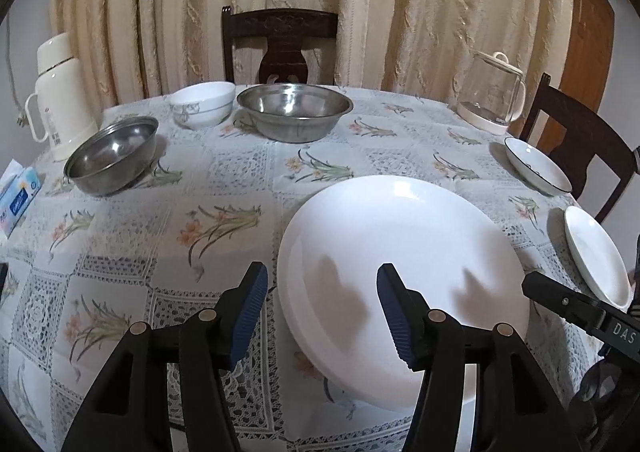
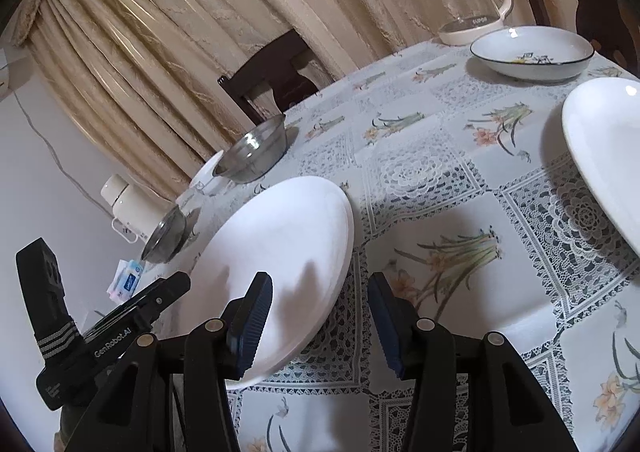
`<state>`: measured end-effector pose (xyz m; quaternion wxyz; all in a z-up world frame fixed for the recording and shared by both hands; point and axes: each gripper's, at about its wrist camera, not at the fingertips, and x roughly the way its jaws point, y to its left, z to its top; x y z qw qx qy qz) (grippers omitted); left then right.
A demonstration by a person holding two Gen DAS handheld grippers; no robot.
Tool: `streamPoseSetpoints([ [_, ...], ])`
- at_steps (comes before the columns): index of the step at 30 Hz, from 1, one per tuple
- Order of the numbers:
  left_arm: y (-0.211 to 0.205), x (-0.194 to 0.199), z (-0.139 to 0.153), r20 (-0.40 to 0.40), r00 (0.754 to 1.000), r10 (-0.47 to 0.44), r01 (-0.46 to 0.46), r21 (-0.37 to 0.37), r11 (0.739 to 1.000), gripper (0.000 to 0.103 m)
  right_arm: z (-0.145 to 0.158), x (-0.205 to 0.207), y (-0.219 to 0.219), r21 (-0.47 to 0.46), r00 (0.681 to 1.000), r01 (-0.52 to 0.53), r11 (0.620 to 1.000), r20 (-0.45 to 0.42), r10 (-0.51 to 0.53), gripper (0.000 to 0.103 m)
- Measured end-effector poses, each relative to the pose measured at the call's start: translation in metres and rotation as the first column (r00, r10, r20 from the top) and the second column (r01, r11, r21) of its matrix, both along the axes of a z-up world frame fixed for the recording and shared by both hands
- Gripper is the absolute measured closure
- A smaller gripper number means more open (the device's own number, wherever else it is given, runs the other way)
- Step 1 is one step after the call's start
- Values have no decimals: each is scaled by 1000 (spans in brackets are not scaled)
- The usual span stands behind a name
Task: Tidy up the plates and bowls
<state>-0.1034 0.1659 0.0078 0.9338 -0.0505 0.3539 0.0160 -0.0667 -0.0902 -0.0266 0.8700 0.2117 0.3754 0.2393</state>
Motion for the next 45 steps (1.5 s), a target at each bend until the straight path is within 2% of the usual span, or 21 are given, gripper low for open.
streamPoseSetpoints([
  [7,-12,3,5,12,1000,-22,22,18,1000,45,4,-5,-5,31,999,9,999,35,-10,49],
  [12,-20,5,5,10,999,-39,39,27,999,44,10,-12,-13,58,994,49,997,97,-54,31],
  [15,-23,6,5,7,999,-48,48,28,998,44,11,-13,-16,71,992,55,996,113,-62,26],
  [18,-26,7,5,2,999,-50,50,23,998,44,9,-11,-19,91,991,57,994,115,-67,26],
  [24,-34,3,10,-1,998,-60,61,24,998,44,14,-19,-20,104,980,64,992,181,-83,26],
  [29,-45,-10,25,28,996,-83,82,39,996,44,9,-16,-29,156,982,75,985,162,-100,25],
  [36,-55,-28,32,32,994,-108,106,44,993,40,9,-17,-29,156,981,83,984,163,-109,25],
  [45,-63,-25,34,17,990,-138,138,24,990,40,8,-17,-30,161,981,91,983,156,-116,25],
])
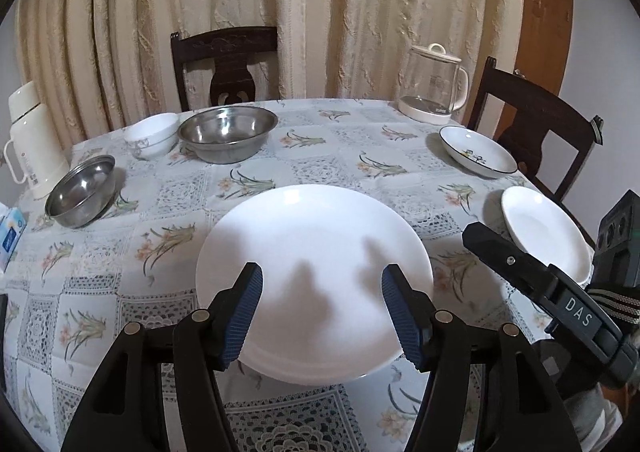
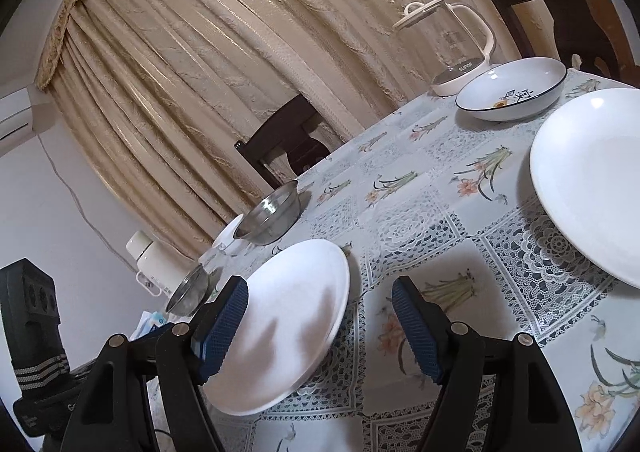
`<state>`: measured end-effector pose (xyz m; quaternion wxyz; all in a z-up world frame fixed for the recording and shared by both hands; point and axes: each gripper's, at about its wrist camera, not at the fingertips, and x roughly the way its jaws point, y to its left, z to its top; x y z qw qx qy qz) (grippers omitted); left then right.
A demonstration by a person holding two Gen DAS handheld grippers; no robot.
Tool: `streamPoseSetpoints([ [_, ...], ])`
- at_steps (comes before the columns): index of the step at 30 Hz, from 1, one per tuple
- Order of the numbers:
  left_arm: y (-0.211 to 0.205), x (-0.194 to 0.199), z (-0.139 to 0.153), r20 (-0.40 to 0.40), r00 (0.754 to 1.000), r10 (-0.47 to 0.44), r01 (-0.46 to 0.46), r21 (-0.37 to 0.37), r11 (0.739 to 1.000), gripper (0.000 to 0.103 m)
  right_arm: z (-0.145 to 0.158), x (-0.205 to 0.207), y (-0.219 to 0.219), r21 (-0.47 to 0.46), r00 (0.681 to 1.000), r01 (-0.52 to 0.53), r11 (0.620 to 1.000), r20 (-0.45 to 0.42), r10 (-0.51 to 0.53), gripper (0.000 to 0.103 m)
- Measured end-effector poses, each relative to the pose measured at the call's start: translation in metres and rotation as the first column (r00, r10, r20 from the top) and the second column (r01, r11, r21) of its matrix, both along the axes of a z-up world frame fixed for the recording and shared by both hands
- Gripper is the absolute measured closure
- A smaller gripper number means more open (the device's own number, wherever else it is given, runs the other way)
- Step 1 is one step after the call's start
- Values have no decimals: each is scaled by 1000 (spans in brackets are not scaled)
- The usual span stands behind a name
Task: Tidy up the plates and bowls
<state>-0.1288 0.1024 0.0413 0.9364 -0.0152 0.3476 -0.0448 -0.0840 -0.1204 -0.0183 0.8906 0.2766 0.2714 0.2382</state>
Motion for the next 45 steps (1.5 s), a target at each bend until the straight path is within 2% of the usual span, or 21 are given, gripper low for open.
streamPoseSetpoints([
  [12,-11,7,-5,-30,999,-26,26,-1,1000,40,0,-2,-5,12,999,35,999,5,-35,25],
  [18,-18,22,-7,-73,996,-53,49,-54,997,40,4,-4,-13,-17,997,70,997,-29,-71,25],
  [20,-23,28,-6,-75,995,-67,64,-49,997,40,13,-9,-20,-59,995,96,994,6,-96,25],
  [23,-33,36,-6,-80,994,-81,77,-52,996,40,29,-15,-41,-61,989,141,988,54,-138,25],
  [28,-57,55,-10,-123,984,-130,118,-99,988,40,38,-13,-97,-40,962,270,962,37,-269,25],
  [34,-101,72,-11,-137,966,-220,204,-117,972,40,24,-16,-173,-50,899,435,899,-31,-437,25],
  [41,-155,100,-21,-187,926,-327,286,-217,933,40,12,-20,-224,-81,852,515,853,-65,-520,28],
  [45,-176,117,-32,-202,919,-338,297,-207,932,41,5,-16,-237,-97,844,522,847,-85,-530,37],
])
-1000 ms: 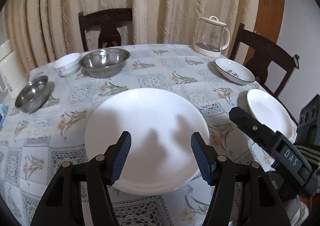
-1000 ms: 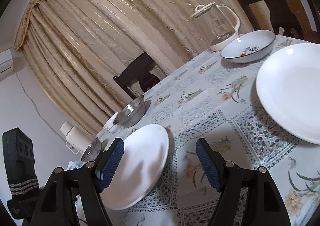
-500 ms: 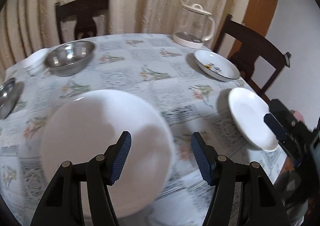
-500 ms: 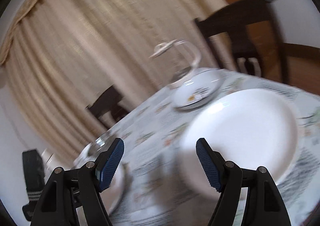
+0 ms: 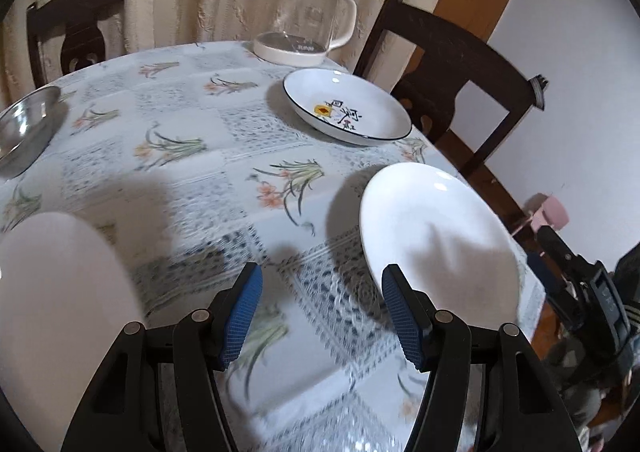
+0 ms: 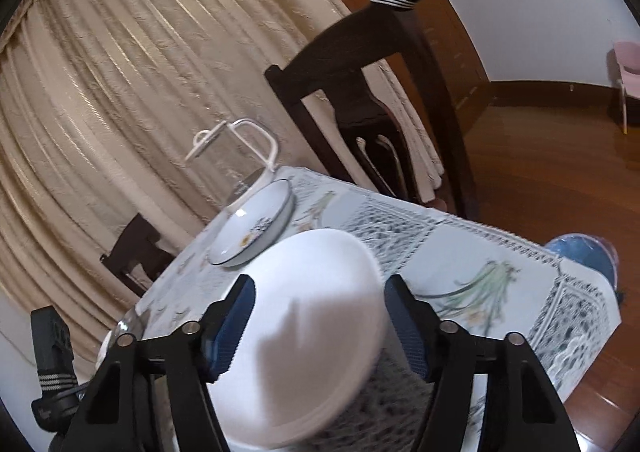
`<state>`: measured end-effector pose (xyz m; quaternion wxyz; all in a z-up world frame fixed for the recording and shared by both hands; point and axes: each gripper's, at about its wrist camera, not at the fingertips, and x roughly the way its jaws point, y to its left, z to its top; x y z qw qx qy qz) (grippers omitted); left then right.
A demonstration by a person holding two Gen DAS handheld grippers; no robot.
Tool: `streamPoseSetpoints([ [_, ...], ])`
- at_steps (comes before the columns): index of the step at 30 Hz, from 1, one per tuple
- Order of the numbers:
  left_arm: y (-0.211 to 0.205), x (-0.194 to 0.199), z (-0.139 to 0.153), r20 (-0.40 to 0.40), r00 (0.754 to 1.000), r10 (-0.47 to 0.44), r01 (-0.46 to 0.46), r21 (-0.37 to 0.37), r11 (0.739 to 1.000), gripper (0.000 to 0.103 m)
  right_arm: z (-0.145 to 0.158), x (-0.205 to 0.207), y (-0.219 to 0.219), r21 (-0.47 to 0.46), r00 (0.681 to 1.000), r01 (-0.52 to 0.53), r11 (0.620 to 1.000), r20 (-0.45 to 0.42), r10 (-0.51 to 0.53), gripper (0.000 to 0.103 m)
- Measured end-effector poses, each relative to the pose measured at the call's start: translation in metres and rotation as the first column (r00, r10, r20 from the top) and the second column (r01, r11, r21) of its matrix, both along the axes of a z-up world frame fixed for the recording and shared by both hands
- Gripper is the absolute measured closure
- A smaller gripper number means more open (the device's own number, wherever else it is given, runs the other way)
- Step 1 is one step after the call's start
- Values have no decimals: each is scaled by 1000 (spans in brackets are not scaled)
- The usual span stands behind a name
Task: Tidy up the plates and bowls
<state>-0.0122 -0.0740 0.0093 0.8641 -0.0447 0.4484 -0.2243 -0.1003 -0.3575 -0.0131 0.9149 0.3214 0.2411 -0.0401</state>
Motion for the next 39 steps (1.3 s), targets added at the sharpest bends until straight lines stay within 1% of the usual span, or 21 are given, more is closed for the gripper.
streamPoseSetpoints([
  [3,-8,10,-8,-28,1000,-1,1,-16,1000,43,-7,4,-6,14,1000,-6,1000,-27,7,42],
  [5,-13,14,-10,-31,999,-8,8,-21,1000,45,-13,9,-10,23,999,-16,1000,-50,17,45],
  [7,-19,18,-12,-35,999,-20,19,-27,999,46,-19,13,-11,41,997,-35,999,-70,38,51],
  [12,-30,31,-21,-56,998,-41,38,-58,998,52,-25,14,-14,67,994,-73,995,-80,78,56],
  [15,-36,37,-27,-81,995,-52,46,-75,996,55,-30,17,-17,101,991,-89,991,-89,99,59],
  [17,-38,40,-31,-99,993,-64,55,-92,994,60,-34,18,-20,132,989,-96,987,-97,109,61],
  [19,-39,42,-35,-112,991,-69,58,-101,993,63,-35,20,-20,136,989,-101,986,-98,115,64],
  [22,-40,45,-36,-118,990,-80,66,-120,991,72,-34,24,-15,127,983,-130,983,-111,145,66],
  [24,-40,46,-37,-127,988,-88,71,-134,988,74,-33,26,-13,114,981,-139,984,-122,152,66],
  [26,-42,46,-38,-131,986,-106,87,-147,985,78,-33,26,-13,109,979,-148,983,-127,161,66],
  [27,-44,44,-38,-130,984,-120,99,-155,983,78,-33,27,-13,107,978,-151,983,-127,164,67],
  [29,-48,42,-37,-113,986,-121,105,-137,985,78,-32,27,-12,90,977,-160,983,-130,171,68],
  [34,-48,38,-37,-91,988,-124,112,-129,985,78,-30,26,-7,46,976,-170,984,-129,175,68],
  [36,-48,34,-37,-77,989,-123,114,-114,987,78,-29,25,-6,32,976,-178,984,-119,180,68],
  [39,-46,30,-36,-64,990,-124,117,-99,988,78,-24,22,3,-26,976,-191,981,-109,188,68],
])
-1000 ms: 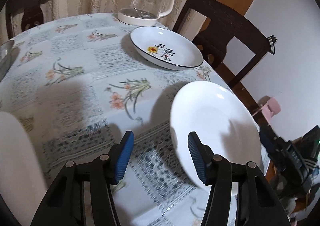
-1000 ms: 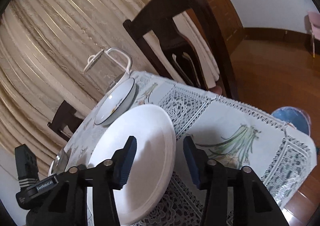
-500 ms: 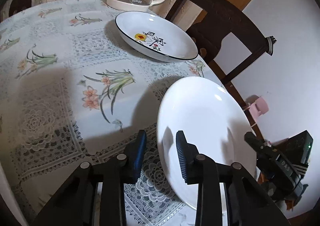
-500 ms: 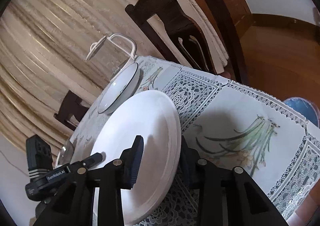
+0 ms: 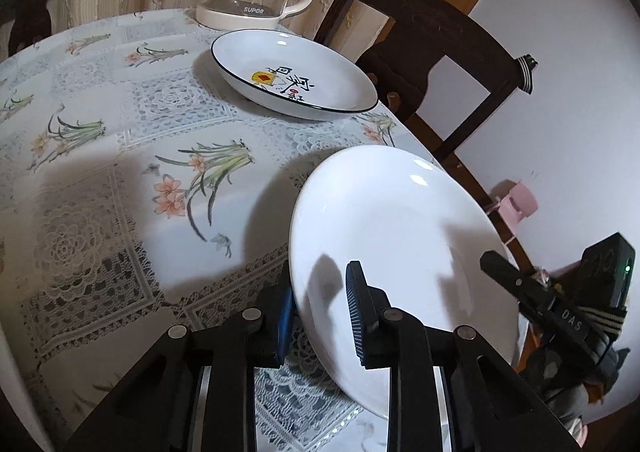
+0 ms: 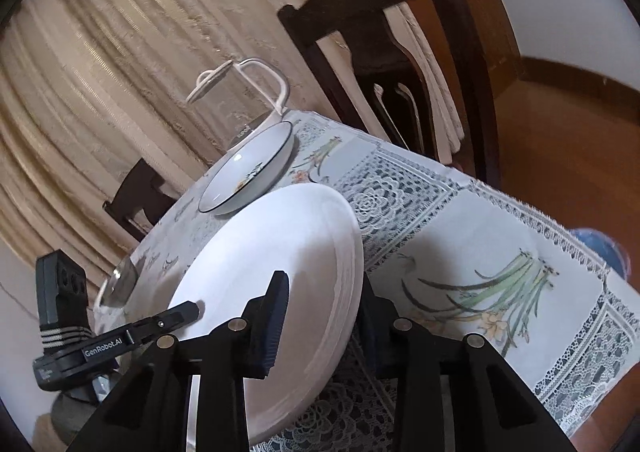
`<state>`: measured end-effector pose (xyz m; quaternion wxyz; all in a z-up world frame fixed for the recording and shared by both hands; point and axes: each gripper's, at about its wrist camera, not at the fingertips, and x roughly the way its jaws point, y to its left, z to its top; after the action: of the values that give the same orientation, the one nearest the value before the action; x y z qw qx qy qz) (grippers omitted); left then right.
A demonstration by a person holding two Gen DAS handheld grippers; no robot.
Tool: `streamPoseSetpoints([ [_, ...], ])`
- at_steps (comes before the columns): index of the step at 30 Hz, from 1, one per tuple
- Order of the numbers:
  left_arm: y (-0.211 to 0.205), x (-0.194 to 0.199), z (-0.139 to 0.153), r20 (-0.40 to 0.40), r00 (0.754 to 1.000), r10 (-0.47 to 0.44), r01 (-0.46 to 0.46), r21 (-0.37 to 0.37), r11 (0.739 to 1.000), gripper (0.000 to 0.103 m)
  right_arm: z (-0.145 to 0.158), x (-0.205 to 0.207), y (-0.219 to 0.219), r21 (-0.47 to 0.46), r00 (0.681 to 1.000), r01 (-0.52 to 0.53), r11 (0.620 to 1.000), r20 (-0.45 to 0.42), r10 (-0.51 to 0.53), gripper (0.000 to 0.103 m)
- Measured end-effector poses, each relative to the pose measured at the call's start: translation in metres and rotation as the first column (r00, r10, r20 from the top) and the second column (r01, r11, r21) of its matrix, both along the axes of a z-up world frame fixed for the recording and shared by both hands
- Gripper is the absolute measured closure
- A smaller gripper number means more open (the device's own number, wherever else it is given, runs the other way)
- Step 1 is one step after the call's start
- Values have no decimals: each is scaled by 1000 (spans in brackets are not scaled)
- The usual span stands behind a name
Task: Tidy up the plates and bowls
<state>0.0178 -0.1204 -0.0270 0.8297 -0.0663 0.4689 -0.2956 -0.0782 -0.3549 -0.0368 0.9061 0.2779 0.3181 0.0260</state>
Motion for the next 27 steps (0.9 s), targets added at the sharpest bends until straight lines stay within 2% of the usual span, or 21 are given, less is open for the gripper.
streamPoseSetpoints([
  [6,11,-12,7,36,999,18,-18,13,1000,78,5,-3,12,-18,999,-36,999,22,37,68],
  [16,48,-34,31,84,993,83,-82,-21,996,78,21,-5,41,-26,992,-105,994,68,107,68],
  [27,103,-58,54,156,969,192,-189,-31,981,78,32,3,94,-18,972,-220,975,82,221,68],
])
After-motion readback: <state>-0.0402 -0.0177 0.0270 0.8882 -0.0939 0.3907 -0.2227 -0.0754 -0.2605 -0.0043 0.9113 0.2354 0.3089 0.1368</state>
